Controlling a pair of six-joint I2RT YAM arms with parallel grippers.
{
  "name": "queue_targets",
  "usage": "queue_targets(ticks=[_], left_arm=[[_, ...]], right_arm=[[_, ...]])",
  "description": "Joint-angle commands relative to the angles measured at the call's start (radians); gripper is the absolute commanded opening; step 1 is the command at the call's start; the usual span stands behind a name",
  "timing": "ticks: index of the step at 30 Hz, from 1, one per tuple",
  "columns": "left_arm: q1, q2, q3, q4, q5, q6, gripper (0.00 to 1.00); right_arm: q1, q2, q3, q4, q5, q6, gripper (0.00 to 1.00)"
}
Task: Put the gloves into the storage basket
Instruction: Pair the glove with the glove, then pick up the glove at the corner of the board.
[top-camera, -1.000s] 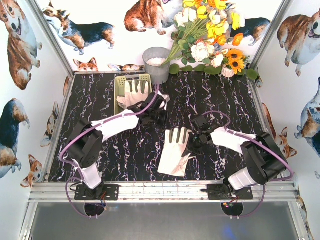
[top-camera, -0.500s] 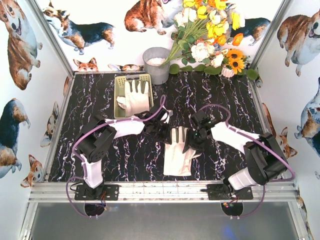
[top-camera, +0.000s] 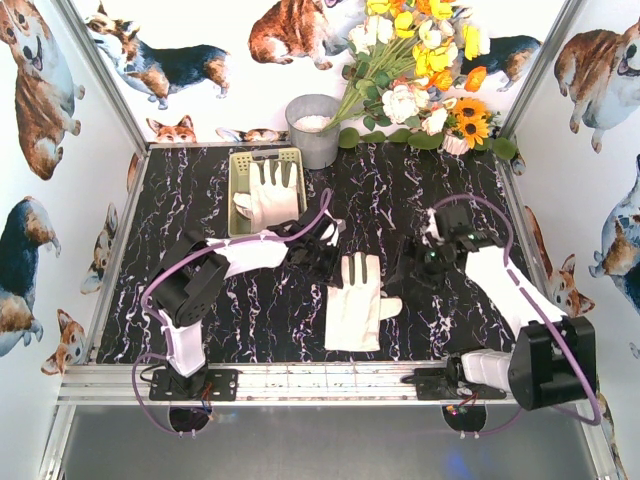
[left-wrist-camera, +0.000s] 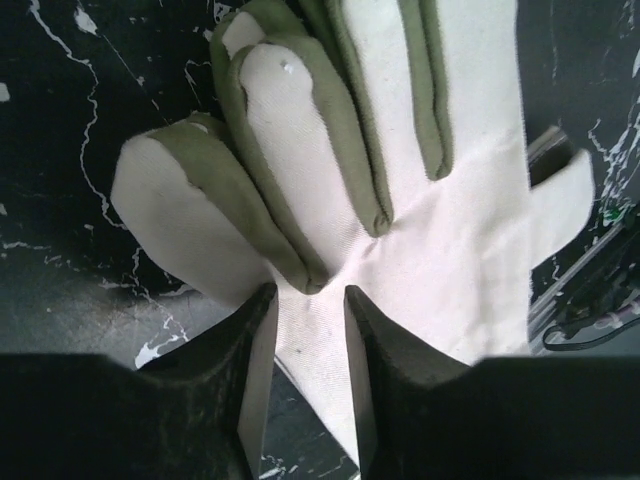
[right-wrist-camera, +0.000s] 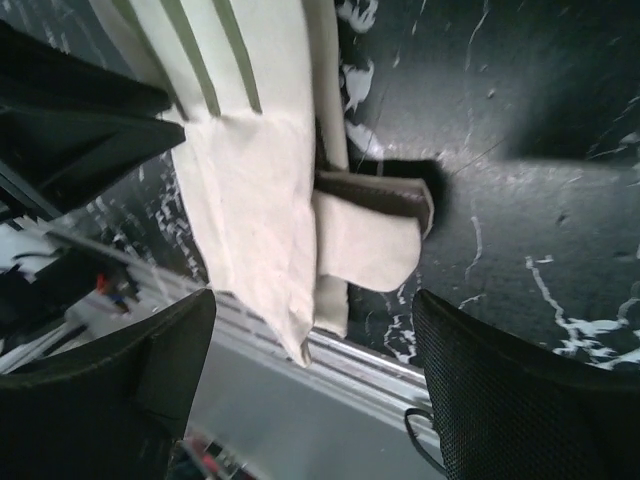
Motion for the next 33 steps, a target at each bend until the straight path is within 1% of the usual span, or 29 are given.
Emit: queue_targets(ticks=[1,3,7,13,14,17,20,25,28,30,31,33], left_arm=[[0.006,-0.068,0.067,-0.079,-0.016,0.019,0.33],[0.006,-0.102,0.076,-0.104,-0.017,0.022,0.38],[0.010,-0.153,0.037,-0.125,0.011,-0.002,0.44],[0.026,-0.184,-0.062,-0.127,0.015,-0.047,0.49],[0.032,-0.182,-0.067,-0.124,0.022,-0.050,0.51],[0.045,-0.153,-0.085,-0.108,0.058,-0.054,0.52],[0.051,-0.109,-0.090,-0.102,0.073,-0.049,0.47],[0.054,-0.059,-0.095,-0.079,0.091,-0.042,0.45],[0.054,-0.034,-0.095,-0.064,0.097,-0.035,0.36],[0.055,-0.023,-0.096,-0.069,0.080,-0.028,0.30],[0.056,-0.020,-0.097,-0.071,0.074,-0.026,0.27],[0.056,-0.013,-0.101,-0.072,0.068,-0.024,0.23]], right_arm=[[-0.072,-0.048,-0.103,0.130,-0.283,0.023,0.82],[-0.094,-0.052,-0.140,0.161,-0.325,0.016,0.84],[-0.103,-0.018,-0.204,0.200,-0.350,-0.013,0.85],[-0.104,0.008,-0.266,0.245,-0.298,-0.033,0.86],[-0.105,0.008,-0.270,0.247,-0.288,-0.037,0.87],[-0.110,0.023,-0.287,0.263,-0.261,-0.046,0.87],[-0.115,0.050,-0.308,0.316,-0.272,-0.034,0.87],[-0.115,0.097,-0.328,0.436,-0.337,0.012,0.87],[-0.115,0.122,-0.353,0.513,-0.365,0.055,0.86],[-0.114,0.145,-0.381,0.594,-0.392,0.105,0.84],[-0.113,0.159,-0.392,0.631,-0.406,0.123,0.83],[-0.103,0.183,-0.400,0.653,-0.405,0.133,0.80]])
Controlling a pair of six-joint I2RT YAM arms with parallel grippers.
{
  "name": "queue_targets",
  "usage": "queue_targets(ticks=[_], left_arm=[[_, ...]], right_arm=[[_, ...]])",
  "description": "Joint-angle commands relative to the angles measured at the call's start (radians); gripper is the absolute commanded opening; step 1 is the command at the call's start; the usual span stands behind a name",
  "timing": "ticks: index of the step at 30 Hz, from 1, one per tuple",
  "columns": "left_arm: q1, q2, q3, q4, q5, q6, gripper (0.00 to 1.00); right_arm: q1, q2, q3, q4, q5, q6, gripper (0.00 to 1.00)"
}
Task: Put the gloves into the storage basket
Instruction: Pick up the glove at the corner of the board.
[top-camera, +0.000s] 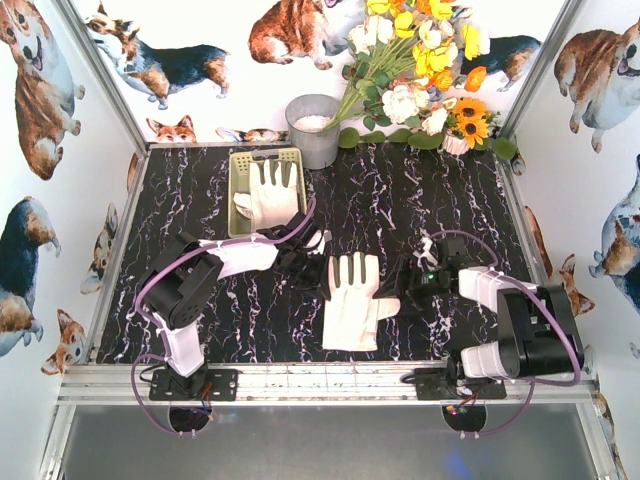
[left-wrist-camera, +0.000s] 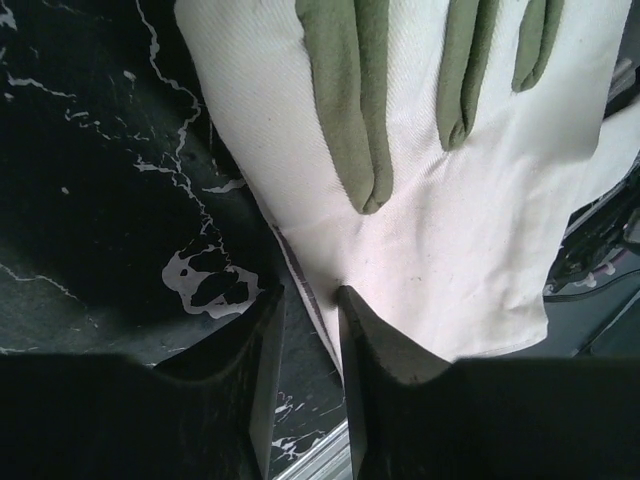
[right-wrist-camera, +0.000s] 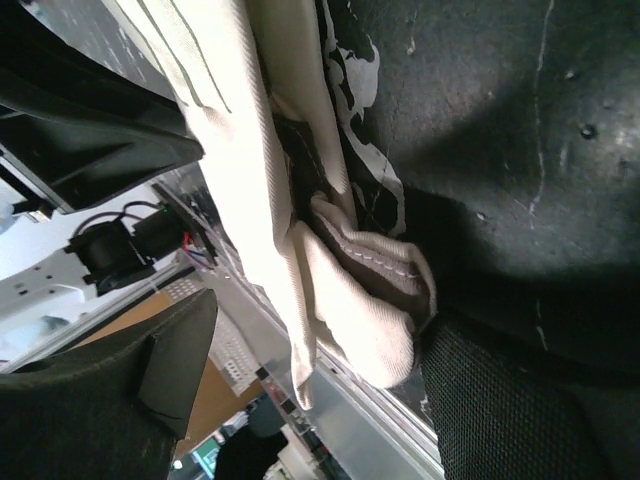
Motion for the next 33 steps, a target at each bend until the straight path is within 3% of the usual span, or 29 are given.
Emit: queue_targets(ticks=[1,7,12,23,27,29,33], left_arm=[[0.008,0.034,-0.013,0.010,-0.017,0.018,0.22],[0.007,0.035,-0.016,0.012,-0.006,0.022,0.20],[0.007,0.031,-0.023,0.013,-0.011,0.018,0.18],[0.004,0.024,-0.030,0.016,-0.014,0.011,0.18],[-0.002,0.019,-0.022,0.016,-0.016,0.009,0.18],[-0.004,0.013,-0.016,0.013,-0.025,0.009,0.21],[-0.005,-0.037,0.010,-0.032,-0.107,0.005,0.38]], right_arm=[[0.015,0.055,-0.037,0.165,-0.003,0.048,0.77],[0.062,0.078,-0.044,0.185,-0.003,0.055,0.69],[0.121,0.128,-0.062,0.310,0.000,0.127,0.65],[0.150,0.177,-0.059,0.381,-0.010,0.169,0.34],[0.150,0.168,-0.059,0.377,-0.028,0.166,0.14],[0.149,0.151,-0.056,0.362,-0.031,0.165,0.01],[0.150,0.086,-0.038,0.277,-0.016,0.142,0.00]])
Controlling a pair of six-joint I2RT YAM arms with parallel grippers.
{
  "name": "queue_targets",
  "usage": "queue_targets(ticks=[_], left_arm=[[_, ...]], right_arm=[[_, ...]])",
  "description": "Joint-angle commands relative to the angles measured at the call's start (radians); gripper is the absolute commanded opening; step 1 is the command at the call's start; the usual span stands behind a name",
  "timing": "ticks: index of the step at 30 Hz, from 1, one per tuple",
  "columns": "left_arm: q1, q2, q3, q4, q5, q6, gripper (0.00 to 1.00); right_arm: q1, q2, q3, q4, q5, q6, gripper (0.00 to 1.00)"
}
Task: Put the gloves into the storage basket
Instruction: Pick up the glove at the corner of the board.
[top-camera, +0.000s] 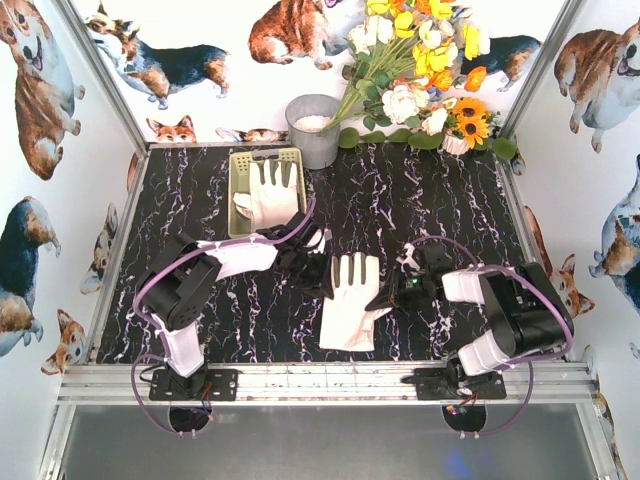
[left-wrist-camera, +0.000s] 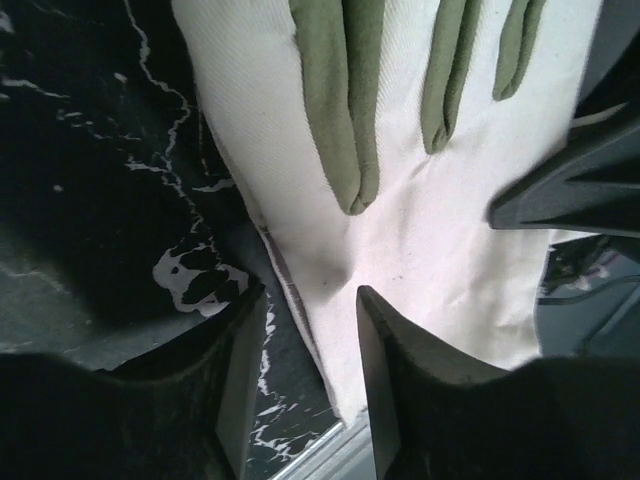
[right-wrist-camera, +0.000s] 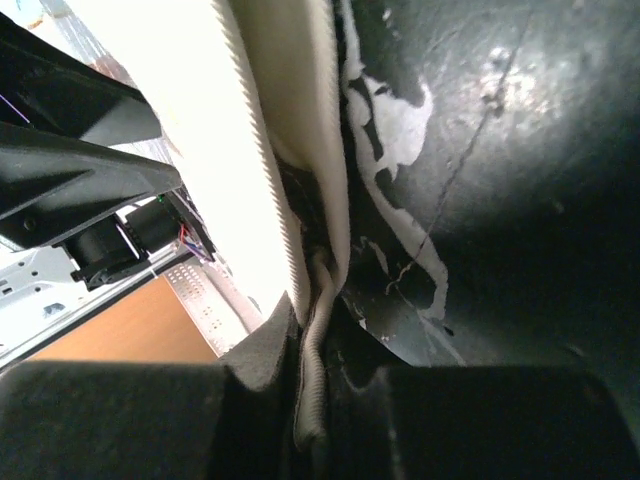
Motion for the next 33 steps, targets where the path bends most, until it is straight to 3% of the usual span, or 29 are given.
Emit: queue_targets(ticks=[1,11,18,25,33], left_arm=[[-0.005,-0.061,0.025,-0.065,-0.140,0.015,0.42],[0.005,-0.315,0.092,-0.208,-0.389,-0.028,0.68],[0.070,-0.432,0.102,-0.178,-0.330,-0.066,0.83],[0.097,-0.497,0.138,-0.091,-0.230,-0.059,0.86],[0.060,-0.497,0.162,-0.039,-0.194,-0.006,0.84]], right_arm=[[0.004,-0.094,0.028,-0.074,0.024,-0.040,0.00],[-0.005,-0.332,0.217,-0.535,0.107,-0.205,0.00],[-0.005,-0.389,0.399,-0.696,0.028,-0.247,0.00],[-0.004,-0.356,0.584,-0.807,0.054,-0.220,0.00],[0.007,-0.262,0.772,-0.991,0.233,-0.141,0.00]])
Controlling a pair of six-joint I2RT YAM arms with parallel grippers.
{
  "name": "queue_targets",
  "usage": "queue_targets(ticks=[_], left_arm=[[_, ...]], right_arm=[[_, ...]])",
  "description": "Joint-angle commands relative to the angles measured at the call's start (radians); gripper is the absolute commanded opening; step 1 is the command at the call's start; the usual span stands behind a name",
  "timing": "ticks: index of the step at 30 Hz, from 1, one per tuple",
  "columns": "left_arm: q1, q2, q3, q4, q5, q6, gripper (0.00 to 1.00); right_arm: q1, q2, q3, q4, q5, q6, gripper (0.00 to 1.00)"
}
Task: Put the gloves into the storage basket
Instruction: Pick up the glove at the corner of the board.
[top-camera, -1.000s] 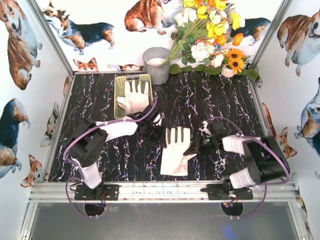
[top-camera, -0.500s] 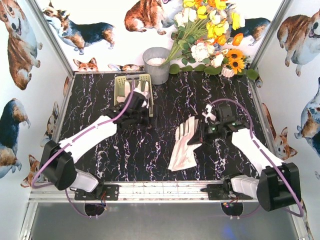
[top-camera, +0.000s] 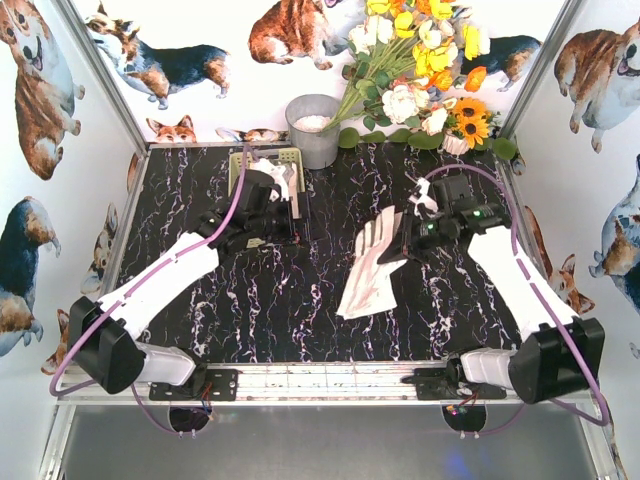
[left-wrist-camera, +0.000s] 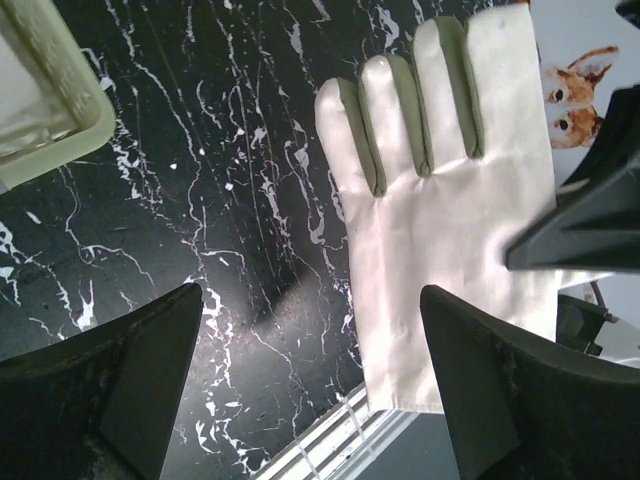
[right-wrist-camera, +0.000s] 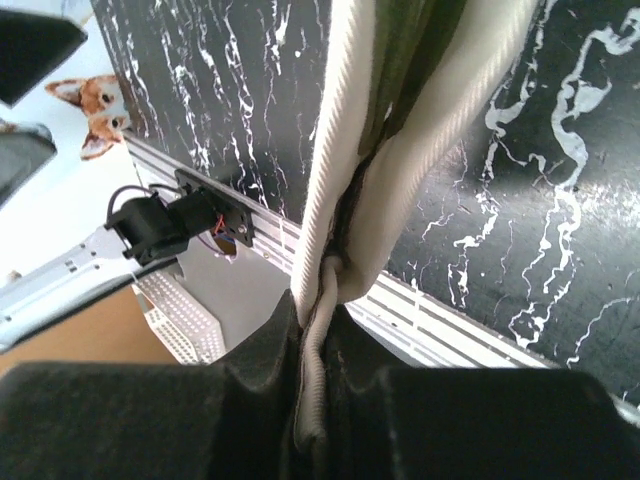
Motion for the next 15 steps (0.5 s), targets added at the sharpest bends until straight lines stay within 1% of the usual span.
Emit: queue_targets(ticks=[1,6,10,15], left_arm=[[-0.052,-0.005,0.062,0.065,0.031,0.055,0.83],[-0.168,0.065,0.189,0.006,-0.028,0.141,0.85],[-0.262,0.117,0.272,-0.030,-0.082,0.199,0.88],[-0.320,0.170,0.346,-0.088,-0.118,0.267,0.88]], right_arm=[[0.009,0.035,0.128,-0.114,0.110,0.094,0.00],[0.052,0.078,0.230,-0.151,0.235,0.289,0.00],[0.102,0.118,0.293,-0.138,0.278,0.435,0.00],[0.139,0.148,0.339,-0.124,0.318,0.570,0.00]])
